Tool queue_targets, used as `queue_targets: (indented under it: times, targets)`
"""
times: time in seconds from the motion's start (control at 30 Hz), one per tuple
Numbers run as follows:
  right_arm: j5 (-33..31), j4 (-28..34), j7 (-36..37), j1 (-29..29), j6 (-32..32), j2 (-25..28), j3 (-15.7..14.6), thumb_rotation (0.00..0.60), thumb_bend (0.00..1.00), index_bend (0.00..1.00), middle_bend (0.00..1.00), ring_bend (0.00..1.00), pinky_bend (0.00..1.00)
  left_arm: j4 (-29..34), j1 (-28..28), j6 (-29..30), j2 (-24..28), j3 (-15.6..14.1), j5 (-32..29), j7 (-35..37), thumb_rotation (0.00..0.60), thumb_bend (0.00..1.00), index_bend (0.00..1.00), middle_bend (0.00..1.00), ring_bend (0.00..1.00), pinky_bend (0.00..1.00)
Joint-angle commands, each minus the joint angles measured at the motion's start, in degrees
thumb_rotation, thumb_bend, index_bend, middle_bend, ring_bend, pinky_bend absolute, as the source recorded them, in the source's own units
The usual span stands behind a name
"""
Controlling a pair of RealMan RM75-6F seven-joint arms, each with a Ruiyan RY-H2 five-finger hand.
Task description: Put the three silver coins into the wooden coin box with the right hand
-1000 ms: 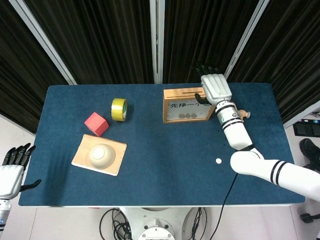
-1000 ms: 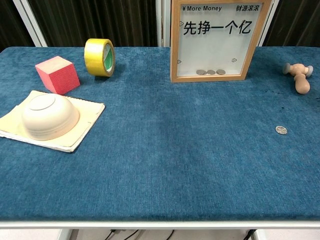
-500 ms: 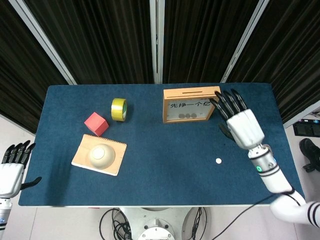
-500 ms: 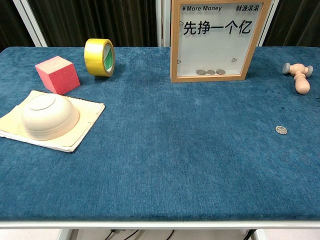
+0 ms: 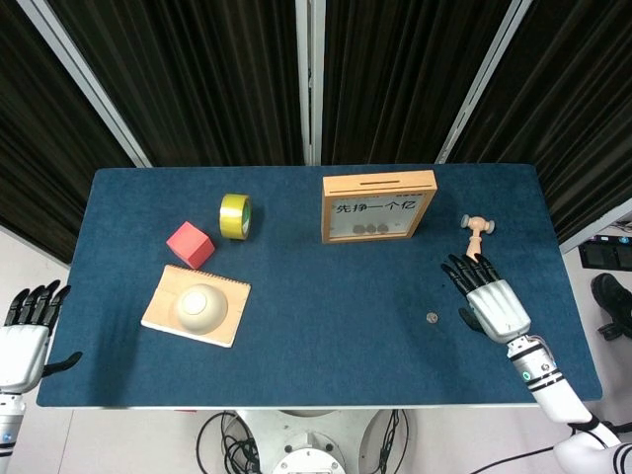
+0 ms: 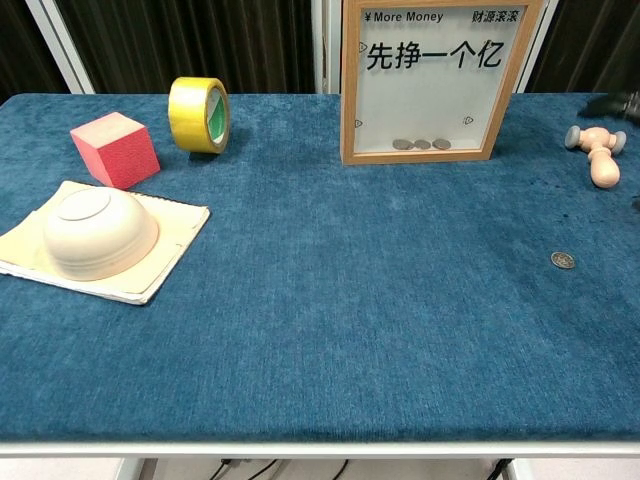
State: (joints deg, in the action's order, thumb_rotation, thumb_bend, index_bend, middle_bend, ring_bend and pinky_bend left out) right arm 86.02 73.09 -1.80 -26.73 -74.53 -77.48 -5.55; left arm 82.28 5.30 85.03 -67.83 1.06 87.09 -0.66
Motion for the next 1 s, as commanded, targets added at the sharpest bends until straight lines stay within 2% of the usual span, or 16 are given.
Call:
queue_targets:
  times: [0.03,0.2,0.3,0.4,0.57,0.73,1.0]
  targets:
    - [-0.81,-2.25,0.81,0.69,2.69,-2.26,-0.03,0.6,0.3,0.03,0.0,0.0,0.0,-0.23,-0.06,-0.1,-0.18,-0.11,-0.02,0.12,0.6,0.0,0.02,0.0,0.0,0.0]
    - [-0.38,-3.93,1.41,0.79,4.67,-4.1,0.45,0.6,0.3,0.15,0.0,0.0,0.0,-0.85,-0.18,-0.25,-0.59,-0.25,-0.13,0.45,0.6,0.0,0.02,0.0,0.0,0.0]
    - [-0.07,-4.03,1.91,0.85,5.32,-4.53,0.81,0.6,0.3,0.31,0.0,0.0,0.0,-1.08,-0.2,-0.35,-0.66,-0.23,-0.22,0.66,0.6,0.0,0.02,0.0,0.0,0.0]
    - [0.1,-4.08,2.06,0.9,6.08,-4.73,1.07,0.6,0.31,0.37,0.0,0.0,0.0,-1.29,-0.11,-0.62,-0.73,-0.25,-0.28,0.81,0.6,0.0,0.02,0.0,0.0,0.0]
    - [0.2,-3.52,2.02,1.03,7.52,-4.47,1.28,0.6,0.3,0.39,0.0,0.0,0.0,-1.67,0.02,-1.06,-0.89,-0.24,-0.47,1.13,0.6,0.0,0.02,0.0,0.0,0.0]
    - [0.44,-2.8,1.78,1.22,8.19,-3.98,1.51,0.6,0.18,0.32,0.0,0.0,0.0,-2.17,0.07,-1.35,-1.06,-0.28,-0.55,1.64,0.6,0.0,0.02,0.0,0.0,0.0]
    - [0.44,-3.26,1.58,1.62,10.12,-4.84,1.47,0.6,0.18,0.31,0.0,0.0,0.0,-2.84,0.2,-1.56,-1.35,-0.31,-0.46,2.12,0.6,0.0,0.02,0.0,0.0,0.0]
